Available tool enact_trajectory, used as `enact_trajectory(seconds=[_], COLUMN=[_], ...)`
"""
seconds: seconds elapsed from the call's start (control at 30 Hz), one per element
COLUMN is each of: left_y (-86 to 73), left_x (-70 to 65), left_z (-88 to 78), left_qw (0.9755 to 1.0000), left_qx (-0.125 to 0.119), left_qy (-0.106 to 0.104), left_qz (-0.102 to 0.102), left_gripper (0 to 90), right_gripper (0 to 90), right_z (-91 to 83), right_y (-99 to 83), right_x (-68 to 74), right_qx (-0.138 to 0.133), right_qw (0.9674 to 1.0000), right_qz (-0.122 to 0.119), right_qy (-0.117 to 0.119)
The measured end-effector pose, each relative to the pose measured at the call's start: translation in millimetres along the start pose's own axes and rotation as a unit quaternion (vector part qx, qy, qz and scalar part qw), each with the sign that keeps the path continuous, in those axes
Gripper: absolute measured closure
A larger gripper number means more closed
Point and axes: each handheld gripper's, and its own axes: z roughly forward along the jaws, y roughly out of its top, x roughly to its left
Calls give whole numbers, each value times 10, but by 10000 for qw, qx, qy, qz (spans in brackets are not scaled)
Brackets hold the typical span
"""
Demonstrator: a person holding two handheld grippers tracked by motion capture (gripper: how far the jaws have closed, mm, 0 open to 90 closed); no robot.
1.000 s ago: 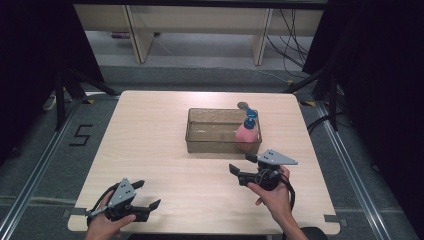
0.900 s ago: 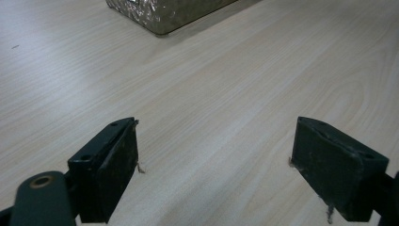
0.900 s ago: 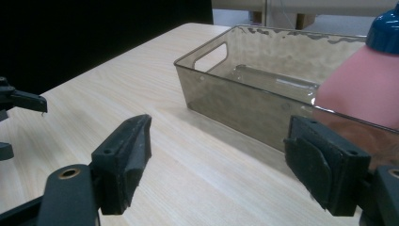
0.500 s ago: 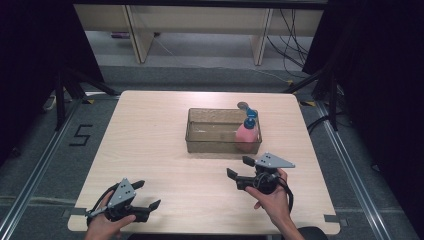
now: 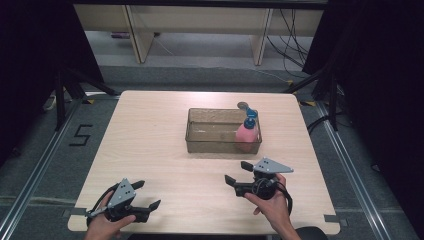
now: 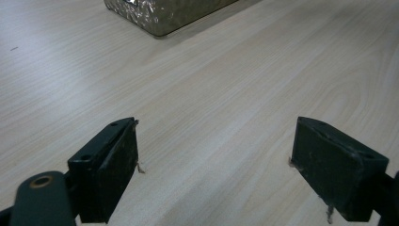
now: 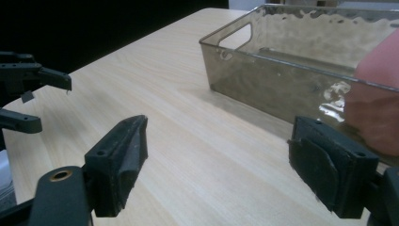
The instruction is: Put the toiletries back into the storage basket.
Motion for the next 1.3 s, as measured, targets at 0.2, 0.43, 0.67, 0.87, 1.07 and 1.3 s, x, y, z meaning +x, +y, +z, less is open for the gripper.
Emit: enact_trajectory(seconds=[0.2,0.43,0.67,0.87,1.07,1.3], left_y=[2,0,-1,-2,-1,-2], left_x=[-4,-7,-6,-12,-15,-14], left_z=[-1,5,6,9,9,10], left_qw=[10000,10000,10000,10000,10000,10000], left_qx=[5,11,12,21,18,23], left_qy=[10,-14,-18,-38,-15,-41], left_qz=[3,17,12,24,7,23], left_gripper=[148,148,148,148,148,148], right_gripper=[176,157,155,155,156,157], right_z=[3,-19,-60,-121,-135,-163], right_y=[-42,-94,-182,-221,-256,-283], right_x=[4,52,64,101,93,114], right_qx=[-17,47,118,221,145,150], right_qw=[9999,9999,9998,9997,9999,9999], right_qz=[-141,8,-126,21,-41,-24], right_qy=[72,91,59,108,73,75])
